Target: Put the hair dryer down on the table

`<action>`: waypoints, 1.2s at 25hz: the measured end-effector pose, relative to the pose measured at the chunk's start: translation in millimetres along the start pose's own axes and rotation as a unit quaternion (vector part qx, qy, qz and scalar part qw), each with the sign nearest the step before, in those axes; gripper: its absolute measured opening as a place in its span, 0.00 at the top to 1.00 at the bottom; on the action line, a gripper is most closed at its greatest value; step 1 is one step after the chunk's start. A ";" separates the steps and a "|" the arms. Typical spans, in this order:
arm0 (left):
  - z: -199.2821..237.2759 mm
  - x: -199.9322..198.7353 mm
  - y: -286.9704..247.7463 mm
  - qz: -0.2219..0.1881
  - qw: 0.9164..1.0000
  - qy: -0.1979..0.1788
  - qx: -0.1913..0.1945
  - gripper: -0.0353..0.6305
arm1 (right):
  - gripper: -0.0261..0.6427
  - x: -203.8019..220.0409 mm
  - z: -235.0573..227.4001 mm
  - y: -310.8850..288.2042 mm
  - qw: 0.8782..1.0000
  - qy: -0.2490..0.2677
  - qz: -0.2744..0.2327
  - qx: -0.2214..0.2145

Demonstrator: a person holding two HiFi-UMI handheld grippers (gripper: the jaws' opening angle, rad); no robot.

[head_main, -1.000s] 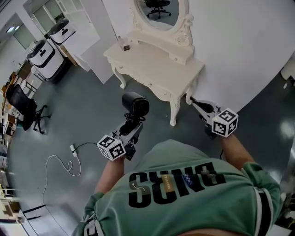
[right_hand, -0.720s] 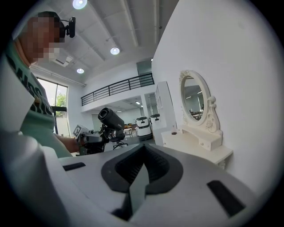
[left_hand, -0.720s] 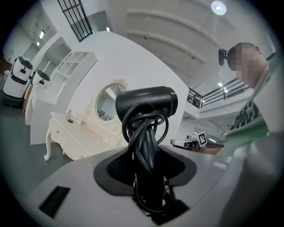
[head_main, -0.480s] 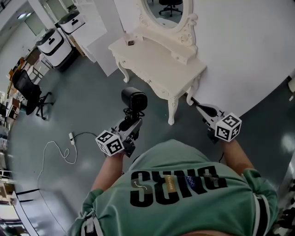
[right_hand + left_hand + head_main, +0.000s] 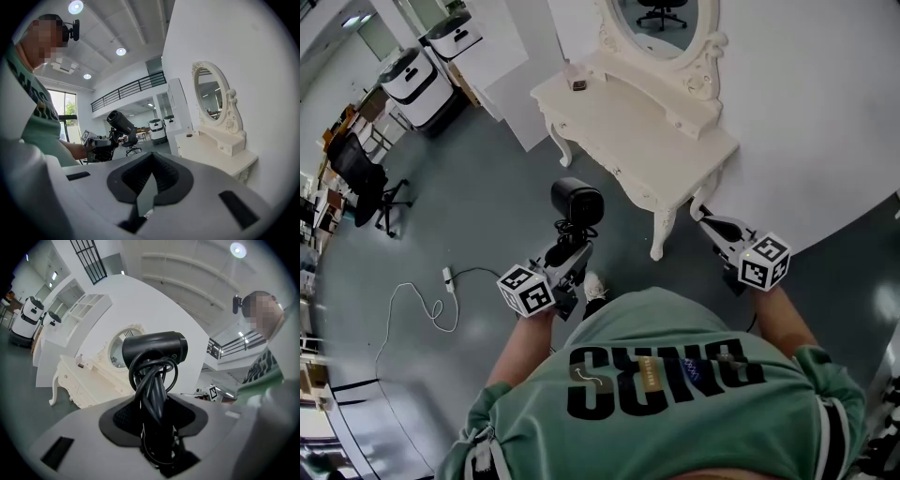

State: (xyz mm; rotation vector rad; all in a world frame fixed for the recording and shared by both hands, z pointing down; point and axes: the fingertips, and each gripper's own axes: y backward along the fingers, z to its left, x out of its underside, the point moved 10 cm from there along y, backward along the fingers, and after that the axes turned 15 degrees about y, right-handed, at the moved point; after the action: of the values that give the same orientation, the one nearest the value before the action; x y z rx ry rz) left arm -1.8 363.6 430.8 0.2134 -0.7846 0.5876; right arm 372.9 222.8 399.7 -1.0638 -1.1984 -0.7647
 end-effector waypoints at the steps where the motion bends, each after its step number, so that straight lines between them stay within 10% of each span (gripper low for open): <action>1: 12.8 -7.3 -1.6 0.000 1.000 0.001 0.003 0.68 | 0.97 -1.0 -4.5 -13.5 1.000 0.001 0.003 0.001; 17: 245.8 -241.3 -49.4 0.070 0.994 -0.042 0.068 0.68 | 0.97 -82.9 -84.8 -291.7 0.998 0.000 0.017 0.056; 30: 313.8 -303.3 -117.0 0.108 0.990 -0.035 0.080 0.68 | 0.97 -88.6 -151.4 -348.8 0.995 -0.020 0.038 0.086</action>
State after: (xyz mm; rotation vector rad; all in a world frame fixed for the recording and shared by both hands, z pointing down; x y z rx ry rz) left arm -293.2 18.4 435.6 0.3005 -0.8349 0.8541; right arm 88.9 -45.0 393.2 -0.9804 -1.2273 -0.5723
